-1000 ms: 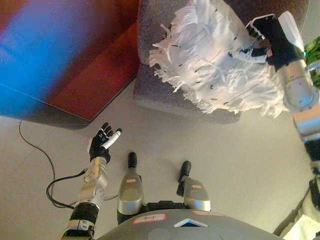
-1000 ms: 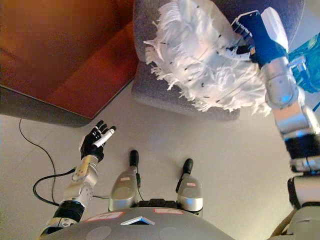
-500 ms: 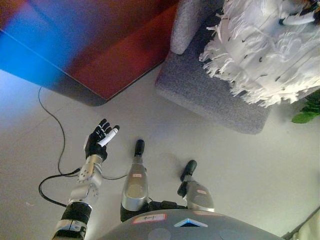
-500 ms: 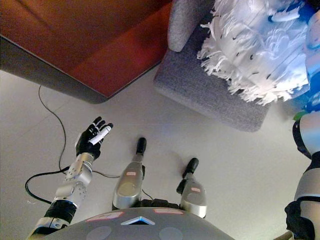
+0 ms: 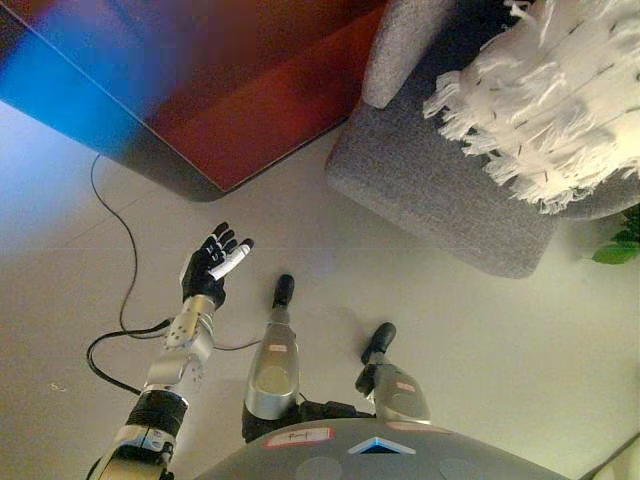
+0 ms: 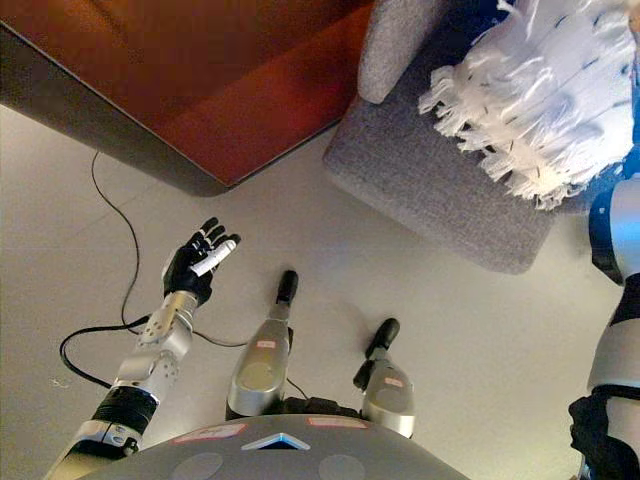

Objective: Pick up the pillow and put it on the sofa.

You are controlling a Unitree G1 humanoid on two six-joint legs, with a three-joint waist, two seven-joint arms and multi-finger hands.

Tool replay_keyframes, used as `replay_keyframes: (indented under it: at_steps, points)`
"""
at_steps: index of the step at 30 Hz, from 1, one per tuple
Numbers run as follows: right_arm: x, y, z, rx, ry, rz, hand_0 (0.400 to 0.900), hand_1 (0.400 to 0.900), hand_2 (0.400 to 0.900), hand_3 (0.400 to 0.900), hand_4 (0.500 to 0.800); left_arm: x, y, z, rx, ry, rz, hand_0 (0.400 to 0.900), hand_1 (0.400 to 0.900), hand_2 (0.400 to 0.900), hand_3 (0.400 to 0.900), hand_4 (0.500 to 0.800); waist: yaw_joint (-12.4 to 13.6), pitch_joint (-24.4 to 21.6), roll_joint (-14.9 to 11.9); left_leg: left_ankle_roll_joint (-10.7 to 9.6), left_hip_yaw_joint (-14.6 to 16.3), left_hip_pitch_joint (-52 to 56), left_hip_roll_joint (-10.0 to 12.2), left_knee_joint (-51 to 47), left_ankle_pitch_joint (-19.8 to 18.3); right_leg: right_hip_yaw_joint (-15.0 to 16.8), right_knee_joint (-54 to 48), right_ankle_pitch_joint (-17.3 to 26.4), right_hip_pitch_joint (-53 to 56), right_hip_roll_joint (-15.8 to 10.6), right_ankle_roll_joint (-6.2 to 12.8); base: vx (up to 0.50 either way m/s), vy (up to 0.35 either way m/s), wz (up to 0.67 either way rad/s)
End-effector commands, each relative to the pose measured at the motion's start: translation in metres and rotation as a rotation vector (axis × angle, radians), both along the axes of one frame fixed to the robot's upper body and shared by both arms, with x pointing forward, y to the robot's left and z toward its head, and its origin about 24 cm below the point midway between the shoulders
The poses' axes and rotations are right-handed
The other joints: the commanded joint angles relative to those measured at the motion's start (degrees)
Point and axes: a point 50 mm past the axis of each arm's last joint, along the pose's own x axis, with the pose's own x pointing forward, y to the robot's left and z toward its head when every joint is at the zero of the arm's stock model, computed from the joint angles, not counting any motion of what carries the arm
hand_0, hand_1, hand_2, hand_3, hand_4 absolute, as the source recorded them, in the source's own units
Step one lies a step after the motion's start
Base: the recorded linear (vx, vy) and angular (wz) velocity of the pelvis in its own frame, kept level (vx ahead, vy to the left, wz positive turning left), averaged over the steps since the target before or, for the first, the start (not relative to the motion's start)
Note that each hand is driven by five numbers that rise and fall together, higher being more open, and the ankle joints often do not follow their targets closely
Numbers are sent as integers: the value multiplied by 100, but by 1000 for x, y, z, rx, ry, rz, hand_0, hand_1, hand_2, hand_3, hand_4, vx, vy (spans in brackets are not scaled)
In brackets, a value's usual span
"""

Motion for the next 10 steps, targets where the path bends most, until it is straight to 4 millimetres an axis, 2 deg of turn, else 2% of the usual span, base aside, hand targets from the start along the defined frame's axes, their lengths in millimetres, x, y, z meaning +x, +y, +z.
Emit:
replay_keyframes:
  at_steps: [1,4,5,6,9,10]
  points:
    - [-14,34,62,-76,-290,99,900,900,900,900,800,13,-1,28,59,-151,-50,900,900,900,900,800,-173,-357,-180,-228,175,451,149,-112,-239,343,96,323,-19,-347,356,7,31,-16]
    - [-17,51,58,-41,-382,227,900,900,900,900,800,12,-1,24,57,-134,-43,900,900,900,900,800,-306,-403,-194,-206,268,545,137,-77,-312,444,118,307,1,-356,354,0,40,-23]
    - [-21,59,50,-37,-419,298,900,900,900,900,800,10,0,21,54,-121,-29,900,900,900,900,800,-400,-428,-170,-177,317,610,138,-53,-380,508,120,299,21,-359,348,-6,30,-24]
    - [-21,58,47,-32,-416,295,900,900,900,900,800,9,1,21,59,-117,-31,900,900,900,900,800,-380,-439,-199,-176,324,620,138,-52,-385,515,118,299,28,-360,349,-9,30,-27]
    - [-26,59,14,24,-422,376,900,900,900,900,800,5,2,13,55,-84,-12,900,900,900,900,800,-491,-492,-199,-120,411,748,128,18,-502,622,139,273,86,-368,337,-1,33,-26]
    - [-26,57,-5,63,-391,404,900,900,900,900,800,3,2,9,57,-65,-18,900,900,900,900,800,-538,-523,-200,-99,458,805,127,45,-547,655,148,259,104,-367,334,7,23,-17]
